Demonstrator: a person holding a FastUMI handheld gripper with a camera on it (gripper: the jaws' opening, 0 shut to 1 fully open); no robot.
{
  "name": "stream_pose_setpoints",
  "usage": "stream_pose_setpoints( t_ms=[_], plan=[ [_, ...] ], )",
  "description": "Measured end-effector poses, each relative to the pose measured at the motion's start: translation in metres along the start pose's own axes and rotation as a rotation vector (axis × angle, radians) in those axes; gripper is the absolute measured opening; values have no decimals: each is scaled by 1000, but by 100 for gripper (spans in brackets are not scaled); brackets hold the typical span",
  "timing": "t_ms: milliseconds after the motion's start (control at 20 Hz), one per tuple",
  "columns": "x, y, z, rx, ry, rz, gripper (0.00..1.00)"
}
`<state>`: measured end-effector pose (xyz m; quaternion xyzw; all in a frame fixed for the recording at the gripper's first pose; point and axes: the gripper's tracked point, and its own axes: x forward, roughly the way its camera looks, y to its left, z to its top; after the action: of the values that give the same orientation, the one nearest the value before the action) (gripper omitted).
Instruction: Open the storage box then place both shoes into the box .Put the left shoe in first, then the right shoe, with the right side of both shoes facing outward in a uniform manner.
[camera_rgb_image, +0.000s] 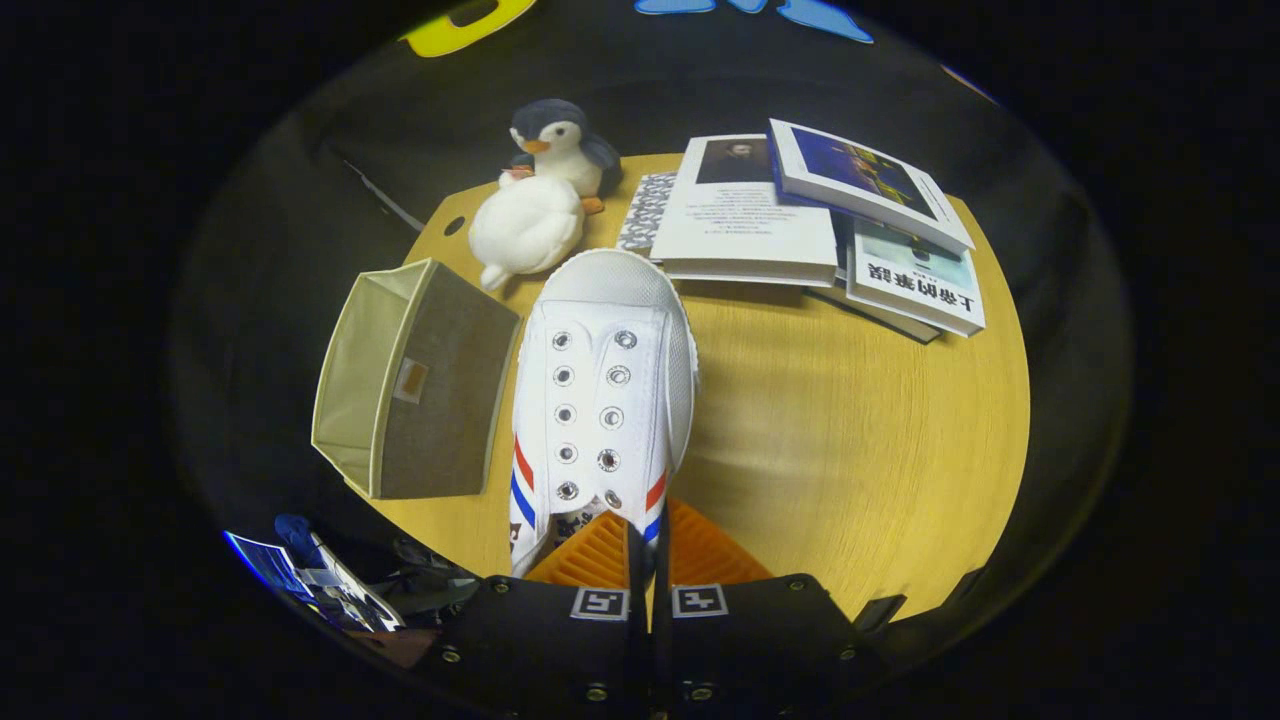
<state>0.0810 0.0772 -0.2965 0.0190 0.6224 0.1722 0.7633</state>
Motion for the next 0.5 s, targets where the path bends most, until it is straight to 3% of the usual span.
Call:
stream_pose_setpoints(
  t_ms=[500],
  plan=[
    [-4, 84, 36, -124, 3, 31, 1]
  ],
)
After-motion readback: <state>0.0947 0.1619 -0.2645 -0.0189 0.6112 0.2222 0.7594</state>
